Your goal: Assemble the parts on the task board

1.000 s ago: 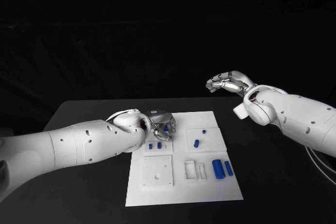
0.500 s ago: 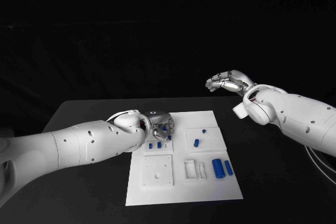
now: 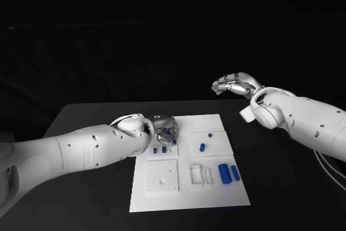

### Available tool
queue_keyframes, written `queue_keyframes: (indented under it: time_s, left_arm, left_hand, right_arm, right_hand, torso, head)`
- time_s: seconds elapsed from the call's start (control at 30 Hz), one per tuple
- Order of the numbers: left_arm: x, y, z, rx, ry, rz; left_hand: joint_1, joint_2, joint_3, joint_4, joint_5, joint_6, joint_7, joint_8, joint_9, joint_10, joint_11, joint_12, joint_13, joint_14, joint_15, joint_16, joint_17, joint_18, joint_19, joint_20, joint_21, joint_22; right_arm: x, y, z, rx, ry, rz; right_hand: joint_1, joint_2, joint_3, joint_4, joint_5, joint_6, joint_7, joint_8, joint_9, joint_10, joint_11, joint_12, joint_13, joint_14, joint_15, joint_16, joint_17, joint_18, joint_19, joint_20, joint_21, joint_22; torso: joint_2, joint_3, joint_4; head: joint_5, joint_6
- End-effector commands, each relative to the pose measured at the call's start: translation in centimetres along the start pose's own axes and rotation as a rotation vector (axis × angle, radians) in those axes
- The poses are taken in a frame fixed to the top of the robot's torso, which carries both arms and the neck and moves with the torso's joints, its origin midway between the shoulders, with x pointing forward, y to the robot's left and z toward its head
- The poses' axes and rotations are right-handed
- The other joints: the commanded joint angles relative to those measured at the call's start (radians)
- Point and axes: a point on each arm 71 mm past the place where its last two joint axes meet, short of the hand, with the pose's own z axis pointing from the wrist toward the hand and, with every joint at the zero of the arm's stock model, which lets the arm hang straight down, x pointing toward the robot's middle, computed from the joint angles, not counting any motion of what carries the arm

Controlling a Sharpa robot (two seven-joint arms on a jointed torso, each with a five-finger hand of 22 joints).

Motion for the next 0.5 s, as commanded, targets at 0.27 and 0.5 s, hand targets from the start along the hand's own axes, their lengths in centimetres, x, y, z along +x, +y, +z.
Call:
queue_keyframes:
  time_s: [0.27, 0.5]
  left_arm:
    - [0.79, -0.03, 0.18, 0.0, 0.033, -0.014]
    - [0.87, -0.1, 0.26, 0.0, 0.043, -0.023]
  left_hand:
    - [-0.013, 0.031, 0.005, 0.015, 0.005, 0.026, -0.004, -0.001, -0.003, 0.041, -0.003, -0.013, 0.008, 0.009, -0.013, 0.009, 0.005, 0.087, 0.003, -0.005, 0.008, 0.005]
    - [-0.021, 0.05, 0.007, 0.023, 0.006, 0.038, -0.009, 0.0, -0.004, 0.058, -0.008, -0.019, 0.011, 0.013, -0.017, 0.014, 0.008, 0.086, 0.005, -0.01, 0.012, 0.008]
  right_arm:
    - [0.09, 0.15, 0.03, -0.012, 0.003, 0.002]
    - [0.12, 0.15, 0.06, -0.012, 0.003, 0.002]
  right_hand:
    - [-0.008, 0.0, 0.0, 0.002, 0.004, -0.007, 0.037, 0.003, -0.002, 0.007, -0.003, -0.007, -0.001, -0.005, -0.001, -0.002, -0.001, -0.005, -0.003, 0.002, -0.004, 0.002]
    - [-0.008, 0.0, 0.0, 0.002, 0.005, -0.007, 0.037, 0.003, -0.002, 0.007, -0.003, -0.007, -0.001, -0.005, -0.001, -0.002, -0.002, -0.004, -0.003, 0.002, -0.004, 0.002]
  torso:
    - [0.001, -0.0014, -0.0003]
    - [0.0, -0.001, -0.0004]
  head:
    - [-0.002, 0.0]
    - [-0.003, -0.001]
